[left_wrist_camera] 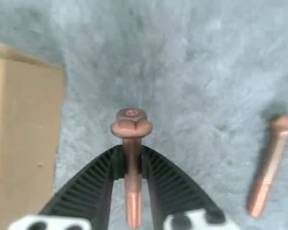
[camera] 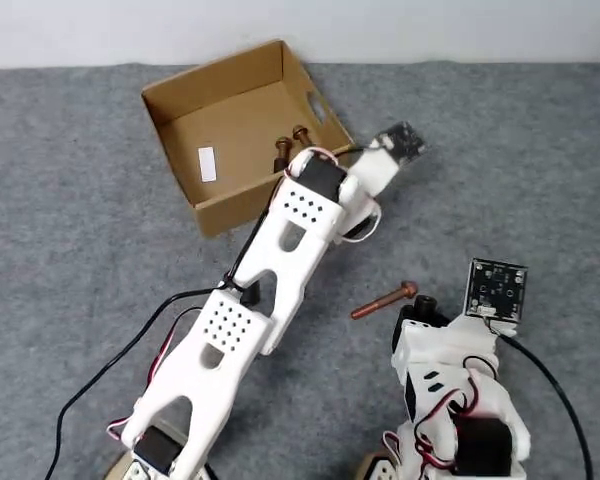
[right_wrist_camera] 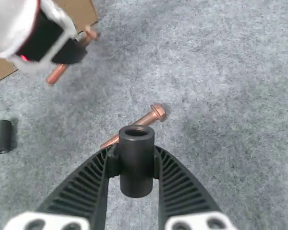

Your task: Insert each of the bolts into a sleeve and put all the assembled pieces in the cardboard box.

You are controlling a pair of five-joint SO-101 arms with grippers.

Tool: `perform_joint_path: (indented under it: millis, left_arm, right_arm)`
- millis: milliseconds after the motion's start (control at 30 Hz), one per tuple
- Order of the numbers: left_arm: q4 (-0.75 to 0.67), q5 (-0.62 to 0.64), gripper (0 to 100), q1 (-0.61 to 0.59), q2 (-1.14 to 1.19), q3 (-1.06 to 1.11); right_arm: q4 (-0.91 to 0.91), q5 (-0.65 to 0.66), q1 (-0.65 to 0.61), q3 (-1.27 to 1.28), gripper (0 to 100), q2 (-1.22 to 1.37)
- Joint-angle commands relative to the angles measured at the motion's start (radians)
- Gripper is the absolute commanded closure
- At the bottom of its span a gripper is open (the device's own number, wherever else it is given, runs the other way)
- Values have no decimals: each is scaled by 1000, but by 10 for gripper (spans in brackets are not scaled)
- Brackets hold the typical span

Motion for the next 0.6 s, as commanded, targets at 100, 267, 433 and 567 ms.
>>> perform_joint_path:
  millis: [100, 267, 433, 567]
  left_arm:
    - [25, 25, 995, 20, -423, 255]
    - [23, 28, 995, 15, -801, 654]
    - [0, 28, 995, 18, -1212, 1058]
    - [-91, 34, 995, -12, -1498, 1325]
  right_arm:
    - [-16, 12, 2, -12, 991, -96]
    - [-16, 12, -47, -15, 991, -93]
    - [-21, 12, -85, -15, 991, -93]
    - [-16, 12, -97, -32, 991, -93]
